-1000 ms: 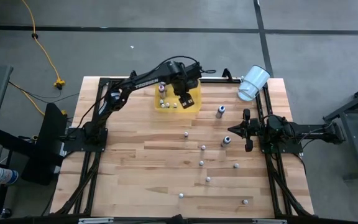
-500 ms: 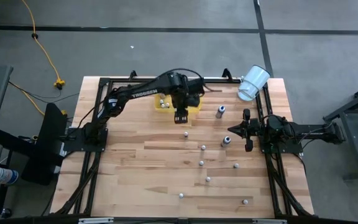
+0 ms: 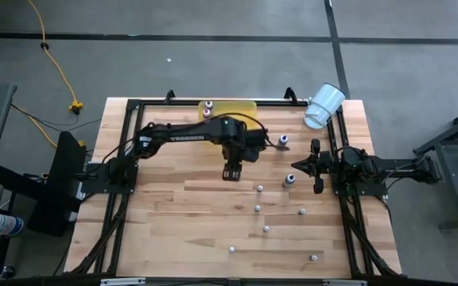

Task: Pick & Place food coloring
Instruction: Put the small black food coloring into the yellow container

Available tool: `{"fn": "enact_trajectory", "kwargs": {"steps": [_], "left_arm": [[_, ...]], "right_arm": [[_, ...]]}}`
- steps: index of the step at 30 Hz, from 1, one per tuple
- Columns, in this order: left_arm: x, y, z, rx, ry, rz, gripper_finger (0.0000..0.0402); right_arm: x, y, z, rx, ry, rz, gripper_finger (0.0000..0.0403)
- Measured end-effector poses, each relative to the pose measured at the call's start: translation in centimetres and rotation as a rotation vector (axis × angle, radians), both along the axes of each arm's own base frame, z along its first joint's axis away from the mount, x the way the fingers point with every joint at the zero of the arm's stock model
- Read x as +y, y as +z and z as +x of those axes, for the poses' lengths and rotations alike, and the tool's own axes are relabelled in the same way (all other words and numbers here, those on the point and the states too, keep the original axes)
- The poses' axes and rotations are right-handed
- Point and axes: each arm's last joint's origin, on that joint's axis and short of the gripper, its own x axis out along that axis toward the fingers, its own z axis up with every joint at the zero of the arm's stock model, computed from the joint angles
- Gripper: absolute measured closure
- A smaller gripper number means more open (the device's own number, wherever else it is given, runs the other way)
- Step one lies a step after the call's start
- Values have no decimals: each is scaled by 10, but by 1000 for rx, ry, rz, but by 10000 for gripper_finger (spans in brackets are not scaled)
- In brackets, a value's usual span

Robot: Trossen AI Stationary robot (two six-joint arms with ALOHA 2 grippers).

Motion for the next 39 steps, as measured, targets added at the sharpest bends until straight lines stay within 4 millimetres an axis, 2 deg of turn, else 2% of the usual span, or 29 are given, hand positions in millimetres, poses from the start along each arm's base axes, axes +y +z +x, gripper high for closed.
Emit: {"fn": "enact_trajectory", "kwargs": {"steps": [5,13,28,34,39], "left_arm": [[-4,-19,5,6,24,2,222],[1,-48,10,6,177,93,222],[2,-69,12,2,209,89,222],[2,-89,17,43,224,87,222],[2,-95,19,55,240,87,222]], "right_arm": [[0,0,0,0,1,0,402],[0,0,0,0,0,0,402],[0,0,0,0,1,0,402],[0,0,0,0,0,0,402],[0,0,0,0,0,0,402]]}}
